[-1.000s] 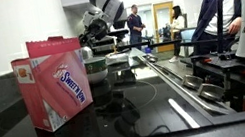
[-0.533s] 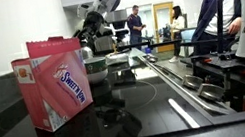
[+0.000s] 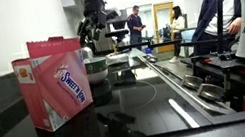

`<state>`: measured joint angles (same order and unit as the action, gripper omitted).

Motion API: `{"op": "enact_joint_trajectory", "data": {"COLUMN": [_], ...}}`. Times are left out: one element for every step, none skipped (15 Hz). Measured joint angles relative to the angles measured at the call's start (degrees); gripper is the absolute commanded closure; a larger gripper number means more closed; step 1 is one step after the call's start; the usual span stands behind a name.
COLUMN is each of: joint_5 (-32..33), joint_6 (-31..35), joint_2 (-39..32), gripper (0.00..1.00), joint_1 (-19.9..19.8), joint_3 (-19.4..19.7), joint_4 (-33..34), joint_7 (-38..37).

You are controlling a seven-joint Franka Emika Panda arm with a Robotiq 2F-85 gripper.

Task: Put the marker in the cup

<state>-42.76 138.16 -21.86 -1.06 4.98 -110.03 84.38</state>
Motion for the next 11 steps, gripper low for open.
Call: {"op": "enact_joint_trajectory", "data": {"joint_5": [4.21,8.88,13.25,17.53,22.02,26.32,30.55,33.89,35.89,37.11,37.95], "joint_6": [0.25,0.26,0.26,0.25,0.18,-0.08,-0.79,-1.92,-2.98,-3.71,-4.27], "joint_2": [0.65,1.23,1.67,1.97,2.22,2.48,2.79,3.23,3.77,4.34,4.99], "gripper": [0.0,0.0,0.0,0.0,0.0,0.0,0.0,0.0,0.0,0.0,0.0], "joint_1": [0.31,0.36,0.35,0.32,0.27,0.26,0.26,0.26,0.14,0.02,-0.02], "joint_3": [-0.1,-0.29,-0.36,-0.36,-0.36,-0.34,-0.33,-0.43,-0.84,-1.4,-2.04], "joint_4": [-0.65,-1.18,-1.57,-1.82,-1.96,-2.0,-2.0,-2.0,-2.01,-2.05,-2.18], "joint_7": [-5.22,-11.01,-16.47,-21.67,-27.15,-32.43,-37.63,-41.74,-44.29,-45.78,-46.77]}}
